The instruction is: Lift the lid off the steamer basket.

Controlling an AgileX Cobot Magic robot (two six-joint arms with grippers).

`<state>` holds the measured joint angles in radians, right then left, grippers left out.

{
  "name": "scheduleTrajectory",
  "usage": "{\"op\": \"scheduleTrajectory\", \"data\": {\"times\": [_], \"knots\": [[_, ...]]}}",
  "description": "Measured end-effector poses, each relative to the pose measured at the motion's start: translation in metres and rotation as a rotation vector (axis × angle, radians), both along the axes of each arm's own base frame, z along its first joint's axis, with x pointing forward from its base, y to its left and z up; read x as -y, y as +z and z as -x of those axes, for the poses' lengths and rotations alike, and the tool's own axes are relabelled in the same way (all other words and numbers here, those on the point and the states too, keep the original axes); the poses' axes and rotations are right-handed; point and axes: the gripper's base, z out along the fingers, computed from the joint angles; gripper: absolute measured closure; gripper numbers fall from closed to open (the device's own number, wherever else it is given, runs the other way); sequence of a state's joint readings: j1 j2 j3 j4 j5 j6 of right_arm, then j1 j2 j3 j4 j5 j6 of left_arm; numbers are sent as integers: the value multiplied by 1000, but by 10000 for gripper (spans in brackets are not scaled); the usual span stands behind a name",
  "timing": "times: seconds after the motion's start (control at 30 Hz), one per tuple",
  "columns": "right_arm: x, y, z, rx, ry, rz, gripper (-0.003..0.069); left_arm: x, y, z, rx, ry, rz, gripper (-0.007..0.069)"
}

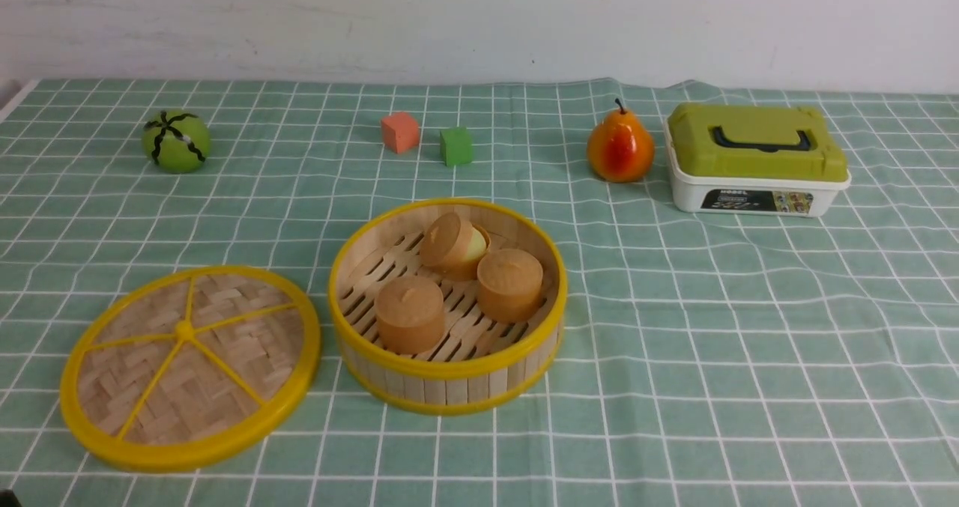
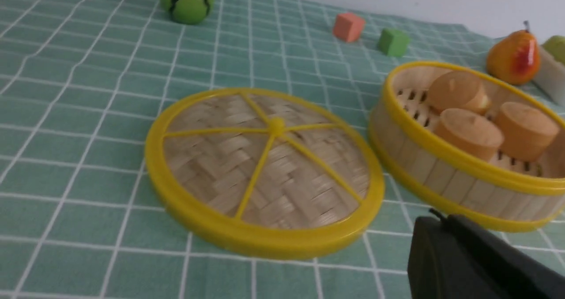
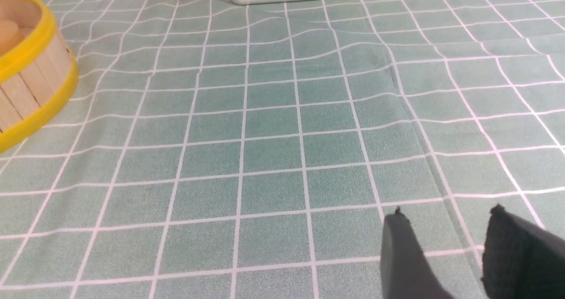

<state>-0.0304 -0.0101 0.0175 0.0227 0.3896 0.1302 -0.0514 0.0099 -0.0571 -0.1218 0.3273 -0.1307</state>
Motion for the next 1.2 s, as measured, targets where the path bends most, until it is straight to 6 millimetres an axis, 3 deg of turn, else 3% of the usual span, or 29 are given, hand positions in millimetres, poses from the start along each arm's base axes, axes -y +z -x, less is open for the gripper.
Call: {"op": "scheduleTrajectory", "data": {"times": [0.17, 0.4, 1.2], "knots": [[0, 0, 0, 0, 0, 0, 418, -3, -24, -2, -40, 38, 36, 634], [0, 0, 0, 0, 0, 0, 418, -3, -31, 0, -107, 43, 38, 629], [0, 0, 0, 0, 0, 0, 418, -3, -33, 0, -125, 44, 41, 608]]}}
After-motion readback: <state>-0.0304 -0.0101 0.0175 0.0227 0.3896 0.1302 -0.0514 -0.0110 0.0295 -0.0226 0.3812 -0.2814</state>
